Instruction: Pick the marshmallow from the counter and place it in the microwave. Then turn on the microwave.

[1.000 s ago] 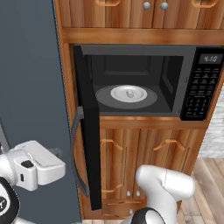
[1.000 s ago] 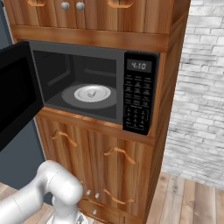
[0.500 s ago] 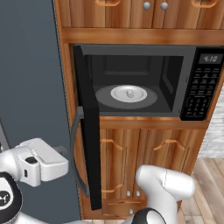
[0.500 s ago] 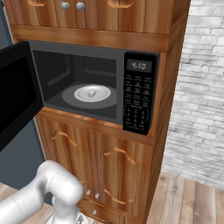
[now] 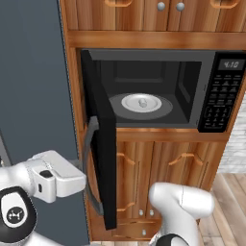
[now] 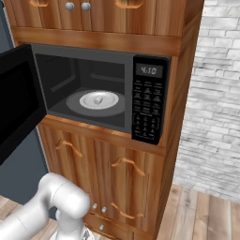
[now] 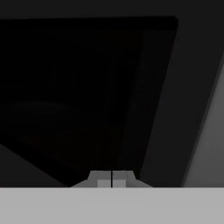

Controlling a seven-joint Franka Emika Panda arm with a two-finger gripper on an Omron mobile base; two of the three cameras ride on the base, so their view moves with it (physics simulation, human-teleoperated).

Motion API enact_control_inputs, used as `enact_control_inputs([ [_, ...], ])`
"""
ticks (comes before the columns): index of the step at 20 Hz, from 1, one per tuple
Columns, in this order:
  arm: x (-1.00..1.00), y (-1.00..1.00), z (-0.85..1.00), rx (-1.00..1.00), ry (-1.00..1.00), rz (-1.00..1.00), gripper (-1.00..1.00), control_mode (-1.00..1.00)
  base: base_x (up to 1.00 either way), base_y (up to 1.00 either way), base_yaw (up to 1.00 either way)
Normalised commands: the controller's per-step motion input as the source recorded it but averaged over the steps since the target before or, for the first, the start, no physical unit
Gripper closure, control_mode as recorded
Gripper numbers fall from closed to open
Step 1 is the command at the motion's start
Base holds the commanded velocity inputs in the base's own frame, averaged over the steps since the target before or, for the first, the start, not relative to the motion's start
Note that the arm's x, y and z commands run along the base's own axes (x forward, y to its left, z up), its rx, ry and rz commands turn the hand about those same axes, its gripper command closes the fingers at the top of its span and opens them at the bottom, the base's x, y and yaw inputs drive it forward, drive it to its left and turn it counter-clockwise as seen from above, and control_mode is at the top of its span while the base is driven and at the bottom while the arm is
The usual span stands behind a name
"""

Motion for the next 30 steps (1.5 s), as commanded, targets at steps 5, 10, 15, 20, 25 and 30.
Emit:
enact_control_inputs([
  [5, 0.0, -0.24, 0.0, -0.01, 0.0, 0.0, 1.0, -1.0, 0.0, 0.0, 0.0],
  [10, 0.0, -0.22, 0.0, 0.0, 0.0, 0.0, 1.0, -1.0, 0.0, 0.0, 0.0],
  [15, 0.0, -0.22, 0.0, 0.0, 0.0, 0.01, 1.0, -1.0, 0.0, 0.0, 0.0],
  [20, 0.01, -0.25, 0.02, 0.0, 0.0, 0.0, 1.0, -1.0, 0.0, 0.0, 0.0],
  [25, 0.0, -0.24, 0.0, 0.0, 0.0, 0.0, 1.0, -1.0, 0.0, 0.0, 0.0],
  [30, 0.0, -0.23, 0.0, 0.0, 0.0, 0.01, 1.0, -1.0, 0.0, 0.0, 0.0],
])
